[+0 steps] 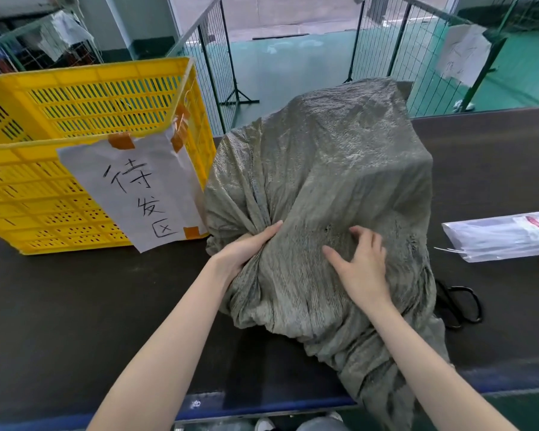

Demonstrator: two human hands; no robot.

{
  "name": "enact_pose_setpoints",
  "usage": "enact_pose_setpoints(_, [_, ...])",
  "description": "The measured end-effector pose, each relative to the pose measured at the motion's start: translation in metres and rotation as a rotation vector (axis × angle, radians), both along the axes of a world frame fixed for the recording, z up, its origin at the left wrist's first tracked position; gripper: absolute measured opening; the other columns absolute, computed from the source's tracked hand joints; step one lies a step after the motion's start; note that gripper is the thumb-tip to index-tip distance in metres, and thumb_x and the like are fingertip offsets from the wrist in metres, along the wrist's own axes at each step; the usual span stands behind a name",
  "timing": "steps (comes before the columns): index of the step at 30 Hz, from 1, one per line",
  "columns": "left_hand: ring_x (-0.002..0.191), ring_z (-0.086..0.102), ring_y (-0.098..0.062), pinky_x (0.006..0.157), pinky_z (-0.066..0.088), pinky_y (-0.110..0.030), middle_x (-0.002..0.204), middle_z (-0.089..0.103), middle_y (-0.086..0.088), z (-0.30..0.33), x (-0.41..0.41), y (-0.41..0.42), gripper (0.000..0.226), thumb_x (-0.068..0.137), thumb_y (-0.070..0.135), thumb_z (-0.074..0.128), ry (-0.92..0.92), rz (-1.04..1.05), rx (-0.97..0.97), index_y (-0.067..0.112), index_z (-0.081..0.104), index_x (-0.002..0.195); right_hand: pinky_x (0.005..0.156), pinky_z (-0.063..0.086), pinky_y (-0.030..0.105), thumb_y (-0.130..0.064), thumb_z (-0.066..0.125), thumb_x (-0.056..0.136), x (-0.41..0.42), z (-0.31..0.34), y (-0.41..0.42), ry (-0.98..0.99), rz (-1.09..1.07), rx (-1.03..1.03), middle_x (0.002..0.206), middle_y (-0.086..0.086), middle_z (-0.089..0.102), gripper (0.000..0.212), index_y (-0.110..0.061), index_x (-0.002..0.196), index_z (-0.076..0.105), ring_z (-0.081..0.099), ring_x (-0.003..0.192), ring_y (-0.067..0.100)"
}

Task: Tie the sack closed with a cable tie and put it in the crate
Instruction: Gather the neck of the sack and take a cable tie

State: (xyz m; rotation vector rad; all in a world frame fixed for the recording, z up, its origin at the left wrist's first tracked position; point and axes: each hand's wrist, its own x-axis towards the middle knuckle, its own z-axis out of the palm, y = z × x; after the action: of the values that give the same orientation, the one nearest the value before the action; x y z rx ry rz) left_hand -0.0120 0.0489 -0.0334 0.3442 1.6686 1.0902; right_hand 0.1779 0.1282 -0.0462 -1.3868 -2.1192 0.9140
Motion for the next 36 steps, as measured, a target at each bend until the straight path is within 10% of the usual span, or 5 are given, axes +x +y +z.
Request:
enact_pose_setpoints(8, [0.117,0.058,-0.023,0.107,0.041,-0.041,0.128,0.061,-0.005,-0.01,0.0,-0.017,0.103,0.05,0.071,0.068,-0.043,-0.179,-0.132,0.018,0.048,0.137,0.085,0.045,0.03,-0.028,0.07,0.082,-0.019,-0.01,-0.004,0.374,0.008,-0.277,0.113,0.0,0.048,0.041,-0.019,0.115,0.048,0.055,0.096,0.017])
enact_pose_setpoints(18, [0.083,0.072,-0.011,0.076,0.057,-0.024,0.09,0.076,0.0,-0.01,0.032,0.003,0.022,0.091,0.035,0.059,-0.157,-0.006,0.129,0.018,0.068,0.102,0.07,0.047,0.024,-0.004,0.068,0.08,-0.025,-0.035,-0.024,0.491,0.104,-0.313,0.073,-0.002,0.064,0.014,-0.017,0.076,0.062,0.06,0.07,0.009])
enact_pose_setpoints(25, [0.086,0.069,-0.02,0.09,0.053,-0.032,0.098,0.073,-0.011,-0.014,0.045,0.026,0.013,0.08,0.018,0.074,-0.016,-0.05,0.154,0.012,0.072,0.091,0.072,0.047,0.027,-0.006,0.066,0.081,-0.023,-0.041,-0.032,0.486,0.111,-0.259,0.071,-0.004,0.066,0.008,-0.014,0.079,0.064,0.059,0.067,0.005])
enact_pose_setpoints(36, [0.074,0.07,-0.009,0.064,0.055,-0.018,0.093,0.072,-0.005,-0.017,0.05,0.034,0.025,0.086,0.003,0.064,-0.039,0.159,0.254,0.001,0.065,0.111,0.074,0.049,0.03,-0.006,0.068,0.081,0.011,-0.007,0.013,0.551,-0.013,-0.208,0.083,0.003,0.065,0.012,-0.017,0.082,0.063,0.06,0.078,0.021])
